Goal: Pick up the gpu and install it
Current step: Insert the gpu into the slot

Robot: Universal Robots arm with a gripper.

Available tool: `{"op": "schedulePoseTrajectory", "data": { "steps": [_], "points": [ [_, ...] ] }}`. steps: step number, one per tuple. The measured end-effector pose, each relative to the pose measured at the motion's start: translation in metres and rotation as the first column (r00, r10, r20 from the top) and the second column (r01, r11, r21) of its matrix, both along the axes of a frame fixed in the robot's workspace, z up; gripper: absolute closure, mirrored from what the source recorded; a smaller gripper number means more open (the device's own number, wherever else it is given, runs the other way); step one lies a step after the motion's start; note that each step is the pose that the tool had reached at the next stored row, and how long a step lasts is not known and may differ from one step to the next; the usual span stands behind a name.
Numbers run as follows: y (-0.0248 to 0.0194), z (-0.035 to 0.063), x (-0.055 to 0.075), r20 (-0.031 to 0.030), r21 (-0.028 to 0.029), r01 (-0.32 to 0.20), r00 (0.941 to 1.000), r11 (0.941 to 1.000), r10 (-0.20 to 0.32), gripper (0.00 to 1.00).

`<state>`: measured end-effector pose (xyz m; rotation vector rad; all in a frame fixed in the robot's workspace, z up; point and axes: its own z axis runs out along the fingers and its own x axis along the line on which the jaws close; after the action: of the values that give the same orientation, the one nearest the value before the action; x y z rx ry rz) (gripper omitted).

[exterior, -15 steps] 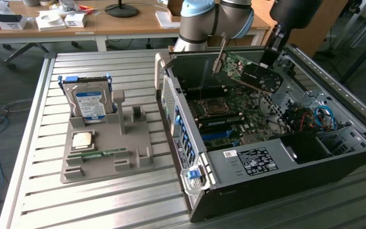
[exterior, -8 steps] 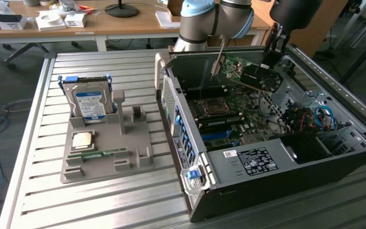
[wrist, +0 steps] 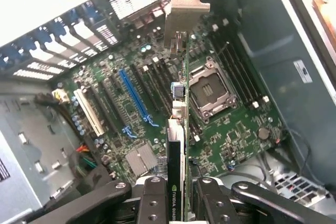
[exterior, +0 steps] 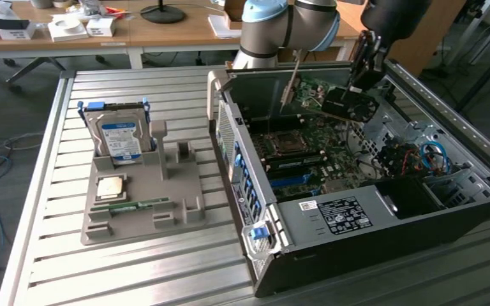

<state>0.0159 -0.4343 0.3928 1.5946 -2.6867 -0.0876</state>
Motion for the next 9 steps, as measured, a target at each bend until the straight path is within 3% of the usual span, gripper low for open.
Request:
{"op": "schedulePoseTrajectory", "data": {
  "steps": [9],
  "points": [
    [0.0000, -0.0005, 0.0000, -0.0001, -0.0008, -0.113, 0.9935, 0.9935, 0.113, 0.74]
  ]
}}
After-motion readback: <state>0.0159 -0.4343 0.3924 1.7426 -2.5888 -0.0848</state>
